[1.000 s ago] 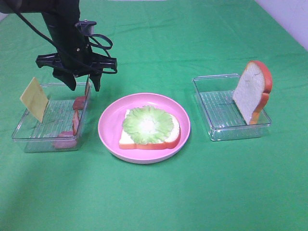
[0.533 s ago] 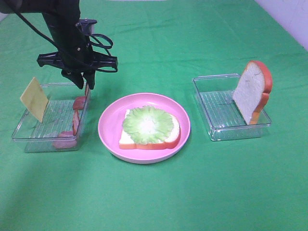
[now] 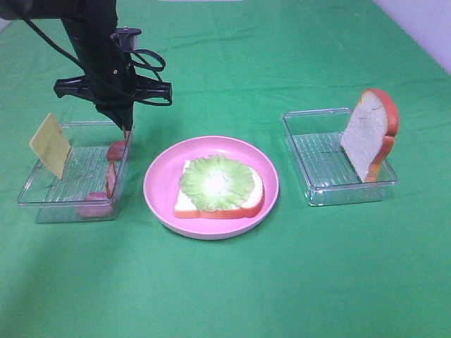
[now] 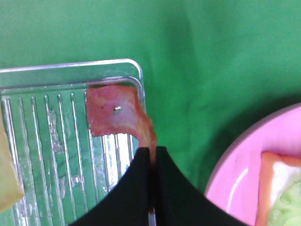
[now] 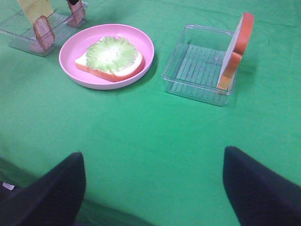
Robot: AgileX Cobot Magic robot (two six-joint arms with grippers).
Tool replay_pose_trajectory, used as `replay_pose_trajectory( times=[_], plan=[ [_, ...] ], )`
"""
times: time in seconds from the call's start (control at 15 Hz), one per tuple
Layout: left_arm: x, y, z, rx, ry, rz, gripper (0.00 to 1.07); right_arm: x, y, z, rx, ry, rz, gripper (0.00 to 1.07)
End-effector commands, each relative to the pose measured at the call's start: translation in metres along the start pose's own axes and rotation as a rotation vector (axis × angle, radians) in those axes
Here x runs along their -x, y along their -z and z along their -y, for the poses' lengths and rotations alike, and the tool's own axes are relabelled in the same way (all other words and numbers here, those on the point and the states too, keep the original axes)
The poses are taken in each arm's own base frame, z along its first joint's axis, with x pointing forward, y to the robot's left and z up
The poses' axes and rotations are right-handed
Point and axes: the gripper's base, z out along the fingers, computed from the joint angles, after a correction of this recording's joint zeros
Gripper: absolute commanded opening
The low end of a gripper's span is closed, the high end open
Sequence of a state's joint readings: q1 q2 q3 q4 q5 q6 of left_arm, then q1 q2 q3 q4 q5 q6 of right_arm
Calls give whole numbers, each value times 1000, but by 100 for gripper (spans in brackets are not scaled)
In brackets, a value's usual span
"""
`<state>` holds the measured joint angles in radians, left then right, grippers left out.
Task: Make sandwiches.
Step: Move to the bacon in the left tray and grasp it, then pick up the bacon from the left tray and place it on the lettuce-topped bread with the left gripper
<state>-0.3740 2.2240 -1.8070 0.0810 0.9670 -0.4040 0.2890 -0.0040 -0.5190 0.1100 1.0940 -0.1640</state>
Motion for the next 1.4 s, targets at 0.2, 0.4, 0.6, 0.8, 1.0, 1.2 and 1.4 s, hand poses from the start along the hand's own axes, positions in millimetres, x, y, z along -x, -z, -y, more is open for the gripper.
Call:
replay_pose_trajectory(
  times=[0.2, 0.4, 0.6, 0.8, 1.0, 1.2, 1.4],
  plan=[
    [3, 14, 0, -9, 7, 29, 0, -2, 2, -1, 1, 7, 30, 74],
    [11, 42, 3, -38, 4, 71, 0, -2, 2, -1, 1, 7, 30, 74],
    [15, 65, 12, -149, -17, 100, 0, -2, 2, -1, 1, 7, 30, 74],
    [15, 75, 20, -252, -37, 120, 0, -2, 2, -1, 1, 7, 30, 74],
    [14, 79, 35, -423, -38, 106, 0, -2, 2, -1, 1, 7, 30, 74],
    [11, 85, 53, -629, -21, 79, 0, -2, 2, -1, 1, 7, 30, 74],
    [1, 84, 78, -758, -56, 39, 0, -2, 2, -1, 1, 7, 30, 74]
  ],
)
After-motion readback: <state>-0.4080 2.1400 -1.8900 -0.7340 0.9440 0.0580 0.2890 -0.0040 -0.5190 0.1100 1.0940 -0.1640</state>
